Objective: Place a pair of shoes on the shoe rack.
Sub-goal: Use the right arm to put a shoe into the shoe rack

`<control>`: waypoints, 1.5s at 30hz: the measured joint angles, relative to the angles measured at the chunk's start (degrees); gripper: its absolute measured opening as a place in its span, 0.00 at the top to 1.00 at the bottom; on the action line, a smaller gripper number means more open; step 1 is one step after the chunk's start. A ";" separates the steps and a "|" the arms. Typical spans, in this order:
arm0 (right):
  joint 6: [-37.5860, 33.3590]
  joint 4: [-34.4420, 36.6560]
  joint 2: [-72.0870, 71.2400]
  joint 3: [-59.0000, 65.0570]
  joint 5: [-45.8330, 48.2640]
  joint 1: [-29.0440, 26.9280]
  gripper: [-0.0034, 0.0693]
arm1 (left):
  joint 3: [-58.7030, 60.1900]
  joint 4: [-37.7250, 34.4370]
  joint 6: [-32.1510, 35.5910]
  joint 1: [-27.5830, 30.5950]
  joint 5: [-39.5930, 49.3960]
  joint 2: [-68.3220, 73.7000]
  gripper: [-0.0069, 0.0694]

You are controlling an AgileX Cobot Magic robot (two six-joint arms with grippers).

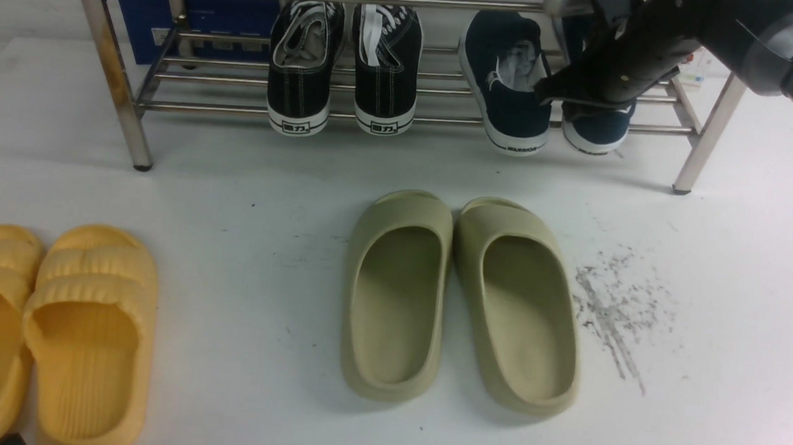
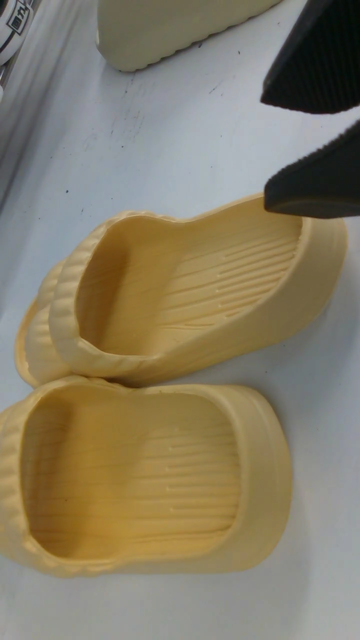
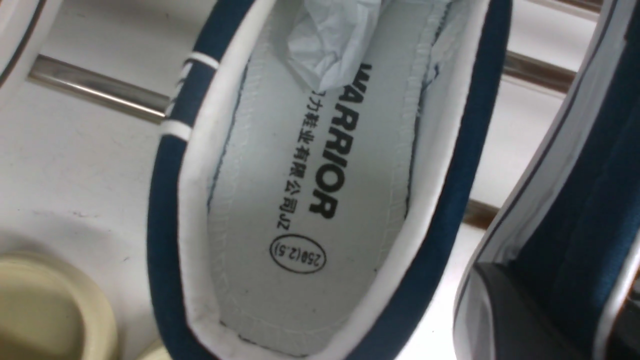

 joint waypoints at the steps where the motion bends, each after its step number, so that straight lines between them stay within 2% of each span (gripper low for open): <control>1: 0.00 -0.01 0.00 0.00 0.00 0.00 0.84 | 0.00 0.00 0.00 0.00 0.00 0.00 0.60; 12: -1.06 -0.73 -0.60 -0.86 -0.96 0.00 0.58 | 0.00 0.00 0.00 0.00 0.00 0.00 0.60; 15: -1.24 -0.55 -1.05 -1.06 -1.02 0.00 0.56 | 0.00 0.00 0.00 0.00 0.00 0.00 0.60; 19: -1.27 -0.55 -1.47 -1.16 -0.53 0.00 0.57 | 0.00 0.00 0.00 0.00 0.00 0.00 0.60; 22: -1.43 -0.55 -1.46 -1.16 0.77 0.00 0.63 | 0.00 0.00 0.00 0.00 0.00 0.00 0.60; 29: -1.00 -0.54 -3.09 -1.16 3.14 0.00 0.63 | 0.00 0.00 0.00 0.00 0.00 0.00 0.60; 33: -0.07 0.06 -7.45 -1.16 9.87 0.00 0.59 | 0.00 0.00 0.00 0.00 0.00 0.00 0.60; 38: -0.02 0.58 -11.27 -1.16 17.52 0.00 0.59 | 0.00 0.00 0.00 0.00 0.00 0.00 0.60; 42: -0.02 0.58 -14.00 -0.08 18.51 0.00 0.67 | 0.00 0.00 0.00 0.00 0.00 0.00 0.60; 45: 0.56 0.61 -17.29 6.57 18.44 0.00 0.78 | 0.00 0.00 0.00 0.00 0.00 0.00 0.60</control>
